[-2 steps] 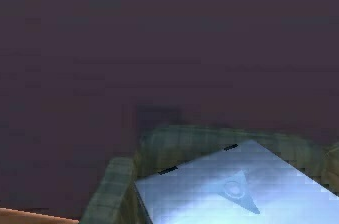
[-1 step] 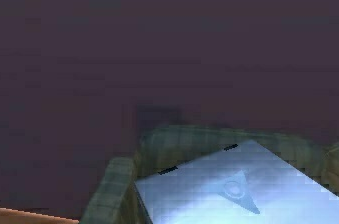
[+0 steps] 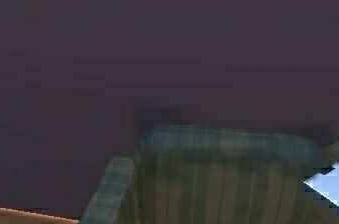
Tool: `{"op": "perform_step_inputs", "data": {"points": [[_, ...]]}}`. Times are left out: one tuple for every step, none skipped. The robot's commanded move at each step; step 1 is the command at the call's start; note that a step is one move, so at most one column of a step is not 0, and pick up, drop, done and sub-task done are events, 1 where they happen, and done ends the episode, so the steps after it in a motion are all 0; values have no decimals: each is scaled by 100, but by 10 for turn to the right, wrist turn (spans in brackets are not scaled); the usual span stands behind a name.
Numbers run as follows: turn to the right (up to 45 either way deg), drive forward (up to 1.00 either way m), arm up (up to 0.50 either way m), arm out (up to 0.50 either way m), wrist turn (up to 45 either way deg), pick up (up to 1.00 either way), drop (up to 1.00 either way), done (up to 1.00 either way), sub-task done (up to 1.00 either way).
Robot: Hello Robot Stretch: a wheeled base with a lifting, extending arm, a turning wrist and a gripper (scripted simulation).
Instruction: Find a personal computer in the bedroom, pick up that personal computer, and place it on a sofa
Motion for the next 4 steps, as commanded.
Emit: {"op": "perform_step_inputs", "data": {"points": [[0,0,0,0,450,0,0,0,0],[0,0,-30,0,0,0,0,0,0],[0,0,-32,0,0,0,0,0,0],[0,0,0,0,0,0,100,0,0]]}}
